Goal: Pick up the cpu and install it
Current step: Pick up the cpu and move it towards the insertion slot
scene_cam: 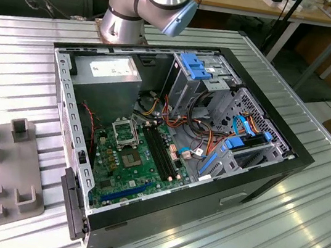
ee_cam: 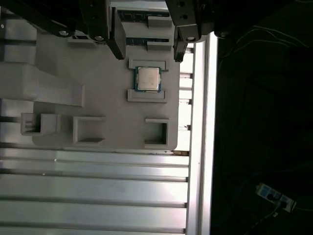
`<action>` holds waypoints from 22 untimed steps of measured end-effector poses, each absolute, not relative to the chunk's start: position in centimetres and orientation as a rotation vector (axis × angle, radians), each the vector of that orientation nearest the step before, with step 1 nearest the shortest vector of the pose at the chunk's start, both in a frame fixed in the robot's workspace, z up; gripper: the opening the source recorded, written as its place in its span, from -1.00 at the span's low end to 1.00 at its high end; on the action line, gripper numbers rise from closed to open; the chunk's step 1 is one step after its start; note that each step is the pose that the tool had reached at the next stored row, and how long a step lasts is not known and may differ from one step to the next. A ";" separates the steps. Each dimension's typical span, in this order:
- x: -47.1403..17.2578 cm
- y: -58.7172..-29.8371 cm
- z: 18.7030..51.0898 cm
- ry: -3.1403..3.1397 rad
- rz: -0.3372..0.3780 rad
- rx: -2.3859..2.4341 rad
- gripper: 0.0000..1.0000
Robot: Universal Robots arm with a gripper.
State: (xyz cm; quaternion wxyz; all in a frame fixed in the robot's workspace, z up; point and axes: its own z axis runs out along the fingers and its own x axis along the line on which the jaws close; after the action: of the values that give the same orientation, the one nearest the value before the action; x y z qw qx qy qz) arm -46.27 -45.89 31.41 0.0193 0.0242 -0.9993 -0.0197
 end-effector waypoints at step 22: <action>-46.2 -45.9 30.6 -3.097 -0.058 0.176 0.04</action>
State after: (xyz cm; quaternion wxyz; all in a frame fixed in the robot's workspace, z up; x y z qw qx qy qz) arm -46.17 -45.85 30.59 0.0194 0.0568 -0.9980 -0.0187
